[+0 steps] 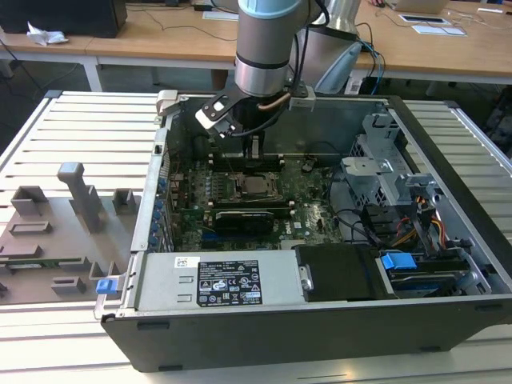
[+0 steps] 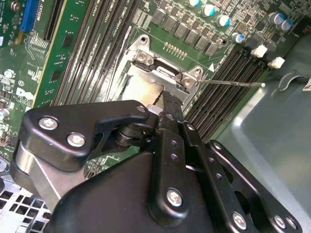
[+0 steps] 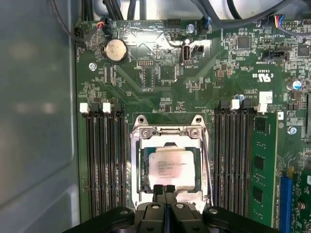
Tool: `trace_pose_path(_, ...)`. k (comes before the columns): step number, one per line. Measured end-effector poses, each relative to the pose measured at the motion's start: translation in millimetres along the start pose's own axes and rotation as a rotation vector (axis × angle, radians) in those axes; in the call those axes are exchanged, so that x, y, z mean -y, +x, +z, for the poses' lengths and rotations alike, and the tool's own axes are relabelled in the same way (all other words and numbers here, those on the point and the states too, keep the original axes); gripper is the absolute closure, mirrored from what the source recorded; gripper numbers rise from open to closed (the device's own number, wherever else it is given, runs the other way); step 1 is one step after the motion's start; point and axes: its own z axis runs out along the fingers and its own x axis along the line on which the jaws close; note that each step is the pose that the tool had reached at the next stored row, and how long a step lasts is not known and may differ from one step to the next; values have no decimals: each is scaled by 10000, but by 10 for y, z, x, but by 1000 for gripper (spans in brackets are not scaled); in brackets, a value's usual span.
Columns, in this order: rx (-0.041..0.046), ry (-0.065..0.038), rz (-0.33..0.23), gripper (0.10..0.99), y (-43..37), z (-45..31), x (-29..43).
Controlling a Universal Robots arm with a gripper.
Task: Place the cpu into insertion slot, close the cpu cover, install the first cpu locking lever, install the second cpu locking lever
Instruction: 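Close the cpu cover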
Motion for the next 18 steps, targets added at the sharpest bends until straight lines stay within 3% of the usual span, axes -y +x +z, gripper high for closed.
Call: trace_pose_path(18,0,0,0,980,-2,167,38)
